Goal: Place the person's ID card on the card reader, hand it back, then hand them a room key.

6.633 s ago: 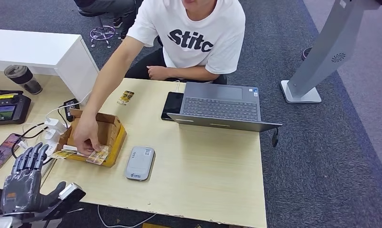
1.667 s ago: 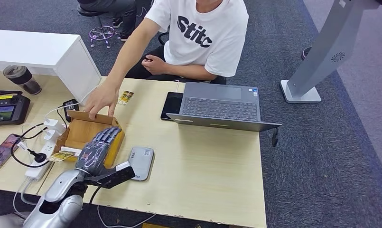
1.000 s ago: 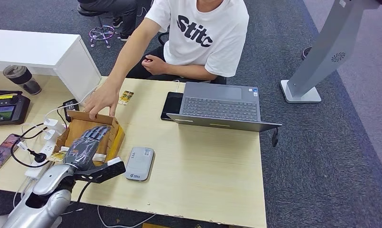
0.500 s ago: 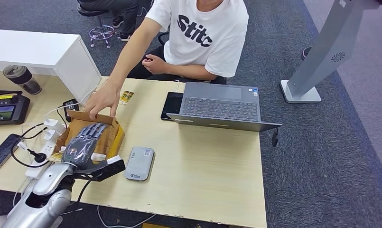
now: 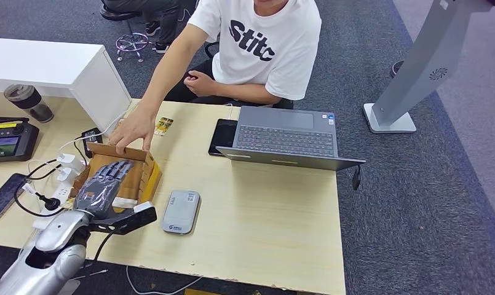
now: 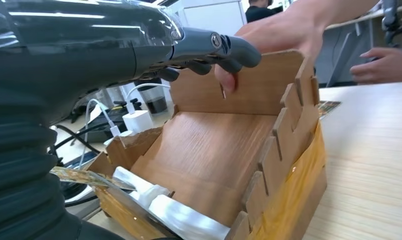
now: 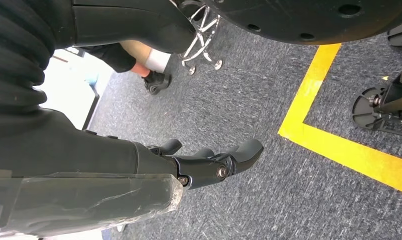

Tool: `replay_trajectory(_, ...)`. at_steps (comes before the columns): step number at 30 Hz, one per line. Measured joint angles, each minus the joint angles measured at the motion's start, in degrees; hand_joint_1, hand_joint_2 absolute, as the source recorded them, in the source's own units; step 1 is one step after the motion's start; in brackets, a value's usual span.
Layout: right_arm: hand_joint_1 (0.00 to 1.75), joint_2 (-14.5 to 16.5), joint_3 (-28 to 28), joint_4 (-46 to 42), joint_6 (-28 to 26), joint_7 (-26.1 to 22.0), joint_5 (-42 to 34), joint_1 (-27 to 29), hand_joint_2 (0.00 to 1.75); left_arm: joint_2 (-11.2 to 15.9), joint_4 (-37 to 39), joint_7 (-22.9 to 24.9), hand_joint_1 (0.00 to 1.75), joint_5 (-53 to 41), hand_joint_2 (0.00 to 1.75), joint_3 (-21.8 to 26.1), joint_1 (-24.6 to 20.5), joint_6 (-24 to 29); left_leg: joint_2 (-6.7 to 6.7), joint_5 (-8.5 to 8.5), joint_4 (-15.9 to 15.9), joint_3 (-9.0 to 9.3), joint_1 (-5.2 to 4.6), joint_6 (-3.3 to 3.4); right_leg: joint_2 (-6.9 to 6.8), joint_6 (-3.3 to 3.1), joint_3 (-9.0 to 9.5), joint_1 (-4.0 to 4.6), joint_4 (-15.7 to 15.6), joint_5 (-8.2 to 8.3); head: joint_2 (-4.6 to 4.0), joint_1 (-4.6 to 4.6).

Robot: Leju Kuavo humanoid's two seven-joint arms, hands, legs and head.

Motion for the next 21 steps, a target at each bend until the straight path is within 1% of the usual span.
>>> replay_trajectory(21,0.00,0.00,0.00,0.00,0.00,0.08,0.00,0.00,1.75,1.49,0.00,0.13,0.00,-0.02,1.75,-0.07,0.03,-1.21,0.00,0.00,0.00,-0.01,0.00,0.00,0.00,0.00,-0.01,0.00,0.00,0.00,0.00,-0.01)
